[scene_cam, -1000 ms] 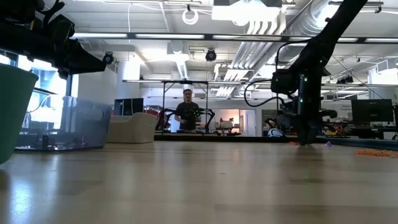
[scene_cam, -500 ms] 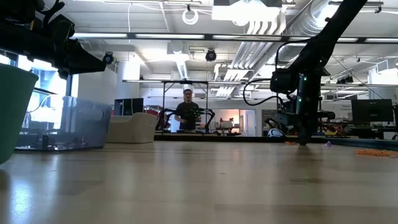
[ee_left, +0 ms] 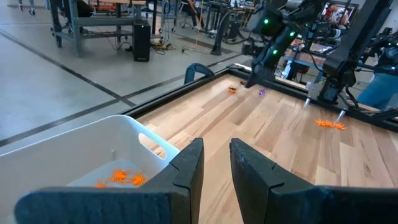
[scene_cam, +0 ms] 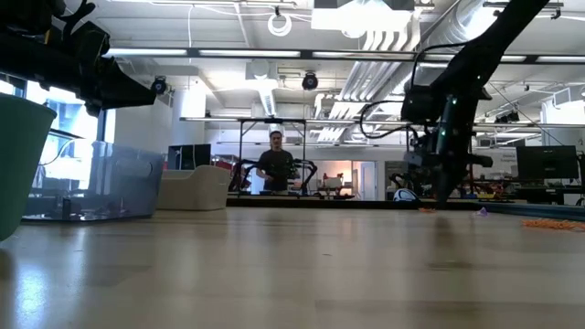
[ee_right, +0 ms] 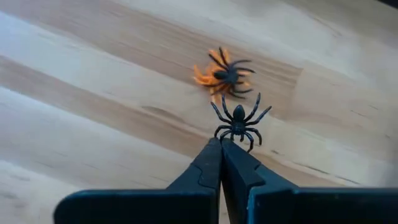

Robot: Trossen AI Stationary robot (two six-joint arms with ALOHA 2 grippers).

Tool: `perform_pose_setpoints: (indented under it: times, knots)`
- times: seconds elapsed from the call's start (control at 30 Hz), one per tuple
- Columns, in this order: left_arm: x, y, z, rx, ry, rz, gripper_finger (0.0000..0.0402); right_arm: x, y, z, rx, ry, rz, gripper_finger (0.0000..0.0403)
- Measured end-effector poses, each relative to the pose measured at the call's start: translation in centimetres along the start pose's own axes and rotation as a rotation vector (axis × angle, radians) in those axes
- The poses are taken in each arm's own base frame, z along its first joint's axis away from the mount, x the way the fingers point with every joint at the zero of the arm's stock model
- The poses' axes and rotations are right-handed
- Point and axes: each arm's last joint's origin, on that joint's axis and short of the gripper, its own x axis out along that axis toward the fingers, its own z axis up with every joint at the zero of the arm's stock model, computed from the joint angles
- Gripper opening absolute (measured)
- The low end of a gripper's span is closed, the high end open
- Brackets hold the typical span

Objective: Sort Halloween decoration
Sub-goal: Put the top right black spider into the green bin

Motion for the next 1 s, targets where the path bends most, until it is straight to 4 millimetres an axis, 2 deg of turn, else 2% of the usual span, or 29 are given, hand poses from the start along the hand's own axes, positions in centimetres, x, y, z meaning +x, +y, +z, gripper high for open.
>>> perform_pose_setpoints:
  times: [0.17, 0.33, 0.57, 0.73, 0.83, 1.0]
  knots:
    - [0.0, 0.0, 0.0, 0.000, 0.000, 0.000, 0.0065, -1.6, 0.1, 0.1, 0.025, -0.042, 0.083, 0.0000]
    - [0.0, 0.0, 0.0, -0.002, 0.000, 0.000, 0.0065, -3.0, 1.1, 0.5, 0.007, -0.096, 0.278, 0.0000]
    - [0.0, -0.2, 0.1, -0.065, -0.003, -0.055, 0.0065, -5.0, 5.6, 1.8, -0.065, -0.302, 0.655, 0.0000]
    - [0.0, -0.7, 1.4, -0.136, -0.113, -0.148, 0.0065, -7.1, 9.0, 1.6, -0.135, -0.458, 0.833, 0.0000]
    - [0.2, -1.2, 2.0, -0.144, -0.166, -0.209, 0.0065, -7.8, 10.5, 1.0, -0.165, -0.513, 0.858, 0.0000]
    - [1.2, -2.1, 2.4, -0.144, -0.168, -0.278, 0.0065, -8.6, 12.3, -0.2, -0.192, -0.599, 0.797, 0.0000]
